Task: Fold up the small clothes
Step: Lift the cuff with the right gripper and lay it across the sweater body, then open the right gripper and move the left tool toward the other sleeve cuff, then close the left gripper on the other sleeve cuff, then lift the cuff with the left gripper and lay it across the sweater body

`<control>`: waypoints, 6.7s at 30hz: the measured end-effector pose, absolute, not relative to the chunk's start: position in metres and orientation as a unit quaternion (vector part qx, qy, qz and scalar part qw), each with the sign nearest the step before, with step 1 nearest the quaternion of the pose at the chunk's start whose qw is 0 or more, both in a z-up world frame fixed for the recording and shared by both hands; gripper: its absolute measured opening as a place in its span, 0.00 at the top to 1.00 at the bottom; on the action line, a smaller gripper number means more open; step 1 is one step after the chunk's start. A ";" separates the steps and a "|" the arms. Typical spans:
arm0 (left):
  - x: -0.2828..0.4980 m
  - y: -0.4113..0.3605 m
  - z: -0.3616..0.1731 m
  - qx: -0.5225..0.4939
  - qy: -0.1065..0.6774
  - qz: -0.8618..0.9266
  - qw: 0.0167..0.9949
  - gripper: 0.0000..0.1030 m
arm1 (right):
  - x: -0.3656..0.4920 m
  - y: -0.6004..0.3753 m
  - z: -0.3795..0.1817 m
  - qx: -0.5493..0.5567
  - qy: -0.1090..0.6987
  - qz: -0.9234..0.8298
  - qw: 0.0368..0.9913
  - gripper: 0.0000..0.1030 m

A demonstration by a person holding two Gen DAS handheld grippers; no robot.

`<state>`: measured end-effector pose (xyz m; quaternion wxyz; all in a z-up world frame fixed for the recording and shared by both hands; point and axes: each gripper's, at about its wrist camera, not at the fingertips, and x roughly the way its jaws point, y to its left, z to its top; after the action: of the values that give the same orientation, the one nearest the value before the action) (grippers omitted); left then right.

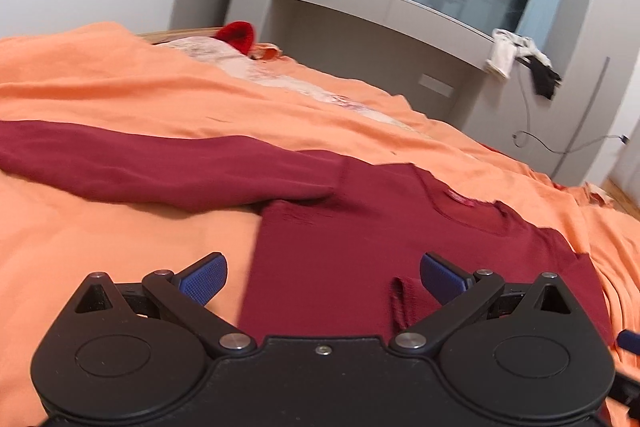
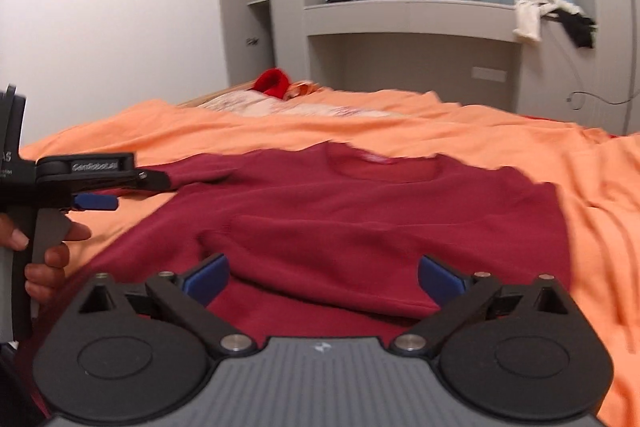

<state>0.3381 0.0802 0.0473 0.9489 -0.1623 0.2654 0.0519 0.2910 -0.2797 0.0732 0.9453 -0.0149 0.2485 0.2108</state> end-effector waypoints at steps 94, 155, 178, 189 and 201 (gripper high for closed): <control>0.371 0.014 0.002 -0.019 0.322 0.037 0.946 0.00 | 0.303 -0.390 0.038 0.036 0.250 0.031 0.967 0.00; 0.334 0.343 0.042 -0.207 0.271 0.397 0.852 0.56 | 0.303 -0.340 0.016 0.115 0.299 0.203 0.925 0.00; 0.326 0.279 0.124 -0.067 0.162 0.305 0.936 0.93 | 0.298 -0.341 0.020 0.119 0.284 0.203 0.930 0.00; 0.334 0.128 0.197 0.026 0.093 0.148 0.984 0.93 | 0.283 -0.354 0.035 0.129 0.242 0.199 0.941 0.00; 0.343 -0.023 0.160 0.016 0.098 -0.013 0.995 0.93 | 0.271 -0.382 0.056 0.152 0.201 0.167 0.953 0.00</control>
<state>0.3426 -0.0234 0.1602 0.9950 0.0159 0.0979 -0.0129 0.2710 -0.3822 0.0555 0.9531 0.1517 0.2012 0.1675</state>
